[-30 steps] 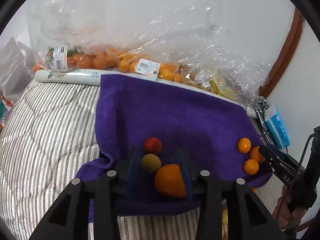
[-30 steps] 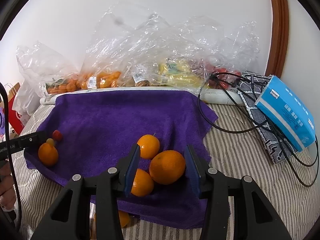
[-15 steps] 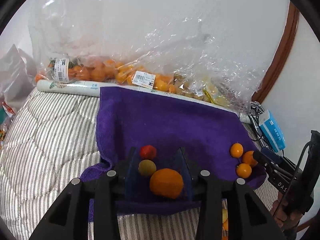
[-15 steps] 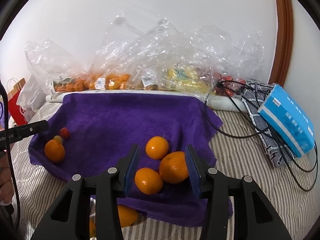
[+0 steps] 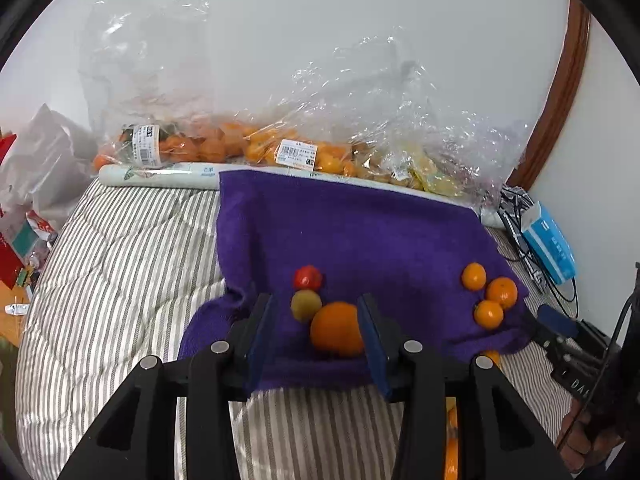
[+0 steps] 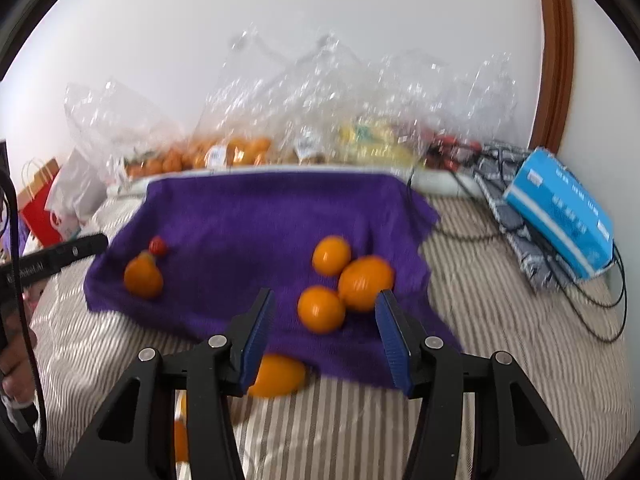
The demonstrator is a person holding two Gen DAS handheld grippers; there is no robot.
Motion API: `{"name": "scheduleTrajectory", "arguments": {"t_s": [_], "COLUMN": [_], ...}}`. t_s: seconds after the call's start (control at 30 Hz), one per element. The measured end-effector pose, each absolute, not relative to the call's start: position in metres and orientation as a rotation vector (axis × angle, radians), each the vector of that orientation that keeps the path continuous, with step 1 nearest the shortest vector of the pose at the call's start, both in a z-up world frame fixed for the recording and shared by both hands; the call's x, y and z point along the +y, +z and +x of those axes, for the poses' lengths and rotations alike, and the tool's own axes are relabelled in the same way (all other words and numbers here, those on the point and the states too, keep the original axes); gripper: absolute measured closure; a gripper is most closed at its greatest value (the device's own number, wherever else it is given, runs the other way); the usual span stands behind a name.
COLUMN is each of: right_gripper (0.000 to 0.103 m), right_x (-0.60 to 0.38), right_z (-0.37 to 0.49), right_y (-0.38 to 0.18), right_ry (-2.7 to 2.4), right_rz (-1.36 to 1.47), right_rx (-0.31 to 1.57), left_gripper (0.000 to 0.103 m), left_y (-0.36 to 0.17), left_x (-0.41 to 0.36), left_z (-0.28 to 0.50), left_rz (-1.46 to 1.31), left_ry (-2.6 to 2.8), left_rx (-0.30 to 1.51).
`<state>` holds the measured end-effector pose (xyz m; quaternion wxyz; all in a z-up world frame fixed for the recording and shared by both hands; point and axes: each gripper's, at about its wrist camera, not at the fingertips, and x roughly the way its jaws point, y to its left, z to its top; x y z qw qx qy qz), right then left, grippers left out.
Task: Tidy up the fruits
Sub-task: 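Withdraw both open tools from the towel toward the loose fruit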
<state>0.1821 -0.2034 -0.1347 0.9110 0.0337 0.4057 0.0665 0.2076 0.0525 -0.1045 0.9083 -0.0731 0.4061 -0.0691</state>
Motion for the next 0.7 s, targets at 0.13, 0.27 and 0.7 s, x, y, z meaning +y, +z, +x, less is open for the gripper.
{"name": "scheduleTrajectory", "arguments": {"t_s": [0.13,0.27,0.7], "right_gripper": [0.051,0.051,0.051], "right_x": [-0.197,-0.187,-0.173], "right_z": [0.165,0.155,0.170], "right_y": [-0.146,-0.156,-0.184], "right_ry": [0.169,0.193,0.183], "right_rz": [0.092,0.095,0.102], "right_rx": [0.869,0.897,0.974], "left_gripper": [0.062,0.061,0.060], "left_y": [-0.104,-0.104,-0.119], "left_x": [0.056,0.062,0.086], "left_z": [0.197,0.183,0.162], "left_rz": [-0.146,-0.147,-0.170], "left_ry": [-0.136,-0.132,-0.105], "left_rx": [0.846,0.846,0.874]}}
